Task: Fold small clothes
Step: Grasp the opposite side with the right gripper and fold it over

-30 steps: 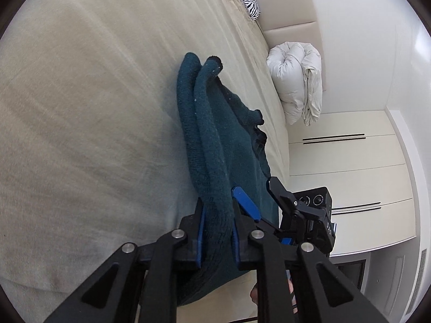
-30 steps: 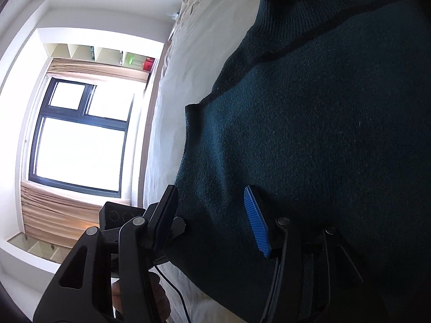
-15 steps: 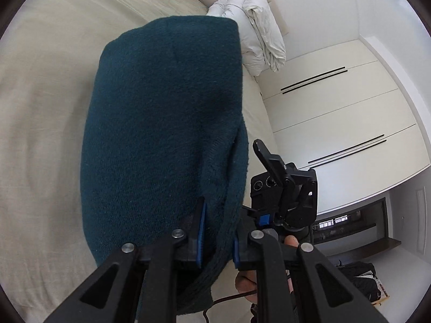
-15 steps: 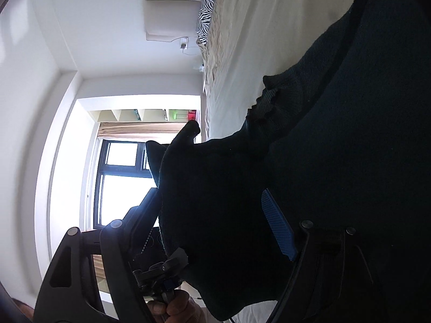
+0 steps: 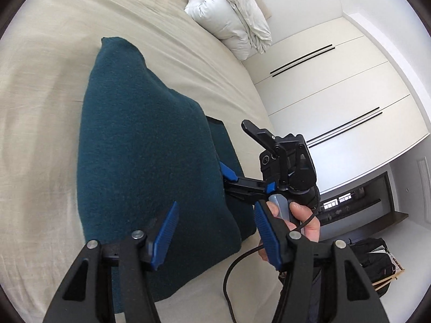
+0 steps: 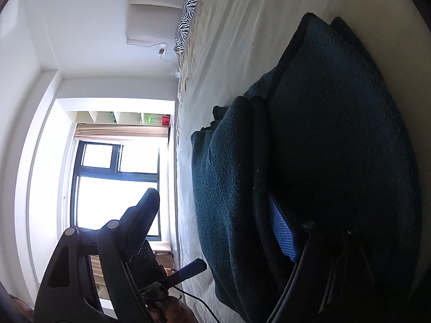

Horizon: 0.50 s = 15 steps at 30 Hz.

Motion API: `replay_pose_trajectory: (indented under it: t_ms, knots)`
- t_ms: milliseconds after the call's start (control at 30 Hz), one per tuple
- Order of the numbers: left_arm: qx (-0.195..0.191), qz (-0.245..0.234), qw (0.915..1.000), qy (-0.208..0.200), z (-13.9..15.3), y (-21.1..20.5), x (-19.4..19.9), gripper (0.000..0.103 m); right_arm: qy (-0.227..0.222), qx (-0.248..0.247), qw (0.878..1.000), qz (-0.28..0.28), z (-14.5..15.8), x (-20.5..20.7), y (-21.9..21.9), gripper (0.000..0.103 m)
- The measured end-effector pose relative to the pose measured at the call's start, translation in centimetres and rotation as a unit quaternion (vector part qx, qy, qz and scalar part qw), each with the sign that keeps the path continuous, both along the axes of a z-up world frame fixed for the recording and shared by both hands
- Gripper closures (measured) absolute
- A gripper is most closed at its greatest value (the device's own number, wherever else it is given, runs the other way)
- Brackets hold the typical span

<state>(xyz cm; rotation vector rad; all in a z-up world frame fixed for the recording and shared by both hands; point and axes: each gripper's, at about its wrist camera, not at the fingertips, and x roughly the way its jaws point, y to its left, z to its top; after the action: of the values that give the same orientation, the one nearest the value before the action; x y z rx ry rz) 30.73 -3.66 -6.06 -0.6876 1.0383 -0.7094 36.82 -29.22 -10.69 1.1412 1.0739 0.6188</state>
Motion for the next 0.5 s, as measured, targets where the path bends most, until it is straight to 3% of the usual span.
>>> replay_pose_trajectory:
  t_ms: [100, 200, 233, 333, 500]
  knots:
    - [-0.012, 0.012, 0.9998, 0.011, -0.4, 0.8, 0.0, 0.042, 0.007, -0.069, 0.997, 0.027, 0.6, 0.9, 1.7, 0.029]
    - [-0.01, 0.01, 0.9998, 0.01, -0.7, 1.1, -0.6, 0.042, 0.021, -0.121, 0.991, 0.052, 0.4, 1.6, 3.9, 0.055]
    - [-0.01, 0.009, 0.9999, 0.01, -0.6, 1.0, -0.6, 0.042, 0.023, -0.136, 0.989, 0.056, 0.4, 1.8, 4.2, 0.067]
    - [-0.008, 0.01, 0.9999, 0.01, -0.6, 1.3, -0.7, 0.042, 0.021, -0.179, 0.982, 0.06, 1.0, 2.0, 4.9, 0.086]
    - [-0.007, 0.013, 0.9999, 0.007, -0.5, 1.3, -0.3, 0.042, -0.003, -0.22, 0.974, 0.054, 3.7, 2.4, 4.0, 0.09]
